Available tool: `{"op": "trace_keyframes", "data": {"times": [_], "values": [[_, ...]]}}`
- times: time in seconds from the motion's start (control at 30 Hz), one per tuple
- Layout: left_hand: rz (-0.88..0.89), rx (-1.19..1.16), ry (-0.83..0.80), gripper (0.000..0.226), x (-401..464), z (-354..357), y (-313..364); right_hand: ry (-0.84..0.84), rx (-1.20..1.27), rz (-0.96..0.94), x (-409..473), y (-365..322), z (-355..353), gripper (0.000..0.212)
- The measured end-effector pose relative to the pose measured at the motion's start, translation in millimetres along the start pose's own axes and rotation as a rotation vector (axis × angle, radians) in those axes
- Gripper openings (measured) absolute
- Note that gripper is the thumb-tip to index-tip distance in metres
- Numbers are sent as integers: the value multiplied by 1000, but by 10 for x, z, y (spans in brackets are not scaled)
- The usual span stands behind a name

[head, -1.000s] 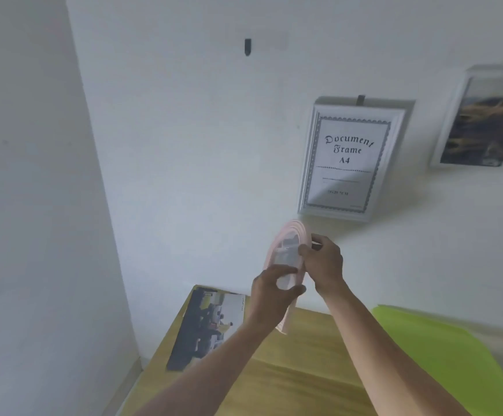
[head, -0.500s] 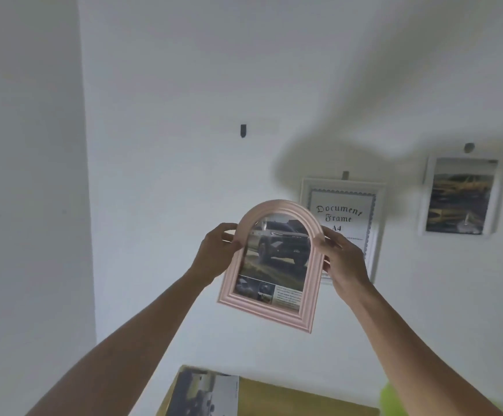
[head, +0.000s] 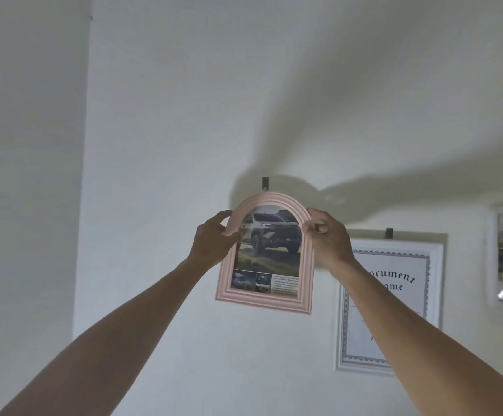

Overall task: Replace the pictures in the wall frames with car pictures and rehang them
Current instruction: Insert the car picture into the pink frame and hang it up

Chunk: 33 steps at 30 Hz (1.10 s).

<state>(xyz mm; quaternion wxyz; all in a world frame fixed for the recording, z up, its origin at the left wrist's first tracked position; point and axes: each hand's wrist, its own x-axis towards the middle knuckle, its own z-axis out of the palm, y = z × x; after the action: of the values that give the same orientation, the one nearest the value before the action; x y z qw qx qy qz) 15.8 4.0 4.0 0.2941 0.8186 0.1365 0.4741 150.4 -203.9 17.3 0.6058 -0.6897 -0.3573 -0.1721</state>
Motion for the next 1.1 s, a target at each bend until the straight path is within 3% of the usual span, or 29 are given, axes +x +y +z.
{"op": "trace_keyframes", "data": {"times": [0.4, 0.6, 0.77, 1.1], "values": [[182, 81, 64, 45, 470, 94, -436, 195, -183, -208, 398, 300, 543, 33], [236, 223, 117, 34, 507, 177, -513, 281, -516, -335, 341, 446, 636, 57], [269, 209, 112, 35, 527, 223, -570, 244, -638, -462, 385, 504, 574, 66], [219, 135, 152, 51, 440, 210, -512, 193, -599, -465, 362, 466, 524, 67]]}}
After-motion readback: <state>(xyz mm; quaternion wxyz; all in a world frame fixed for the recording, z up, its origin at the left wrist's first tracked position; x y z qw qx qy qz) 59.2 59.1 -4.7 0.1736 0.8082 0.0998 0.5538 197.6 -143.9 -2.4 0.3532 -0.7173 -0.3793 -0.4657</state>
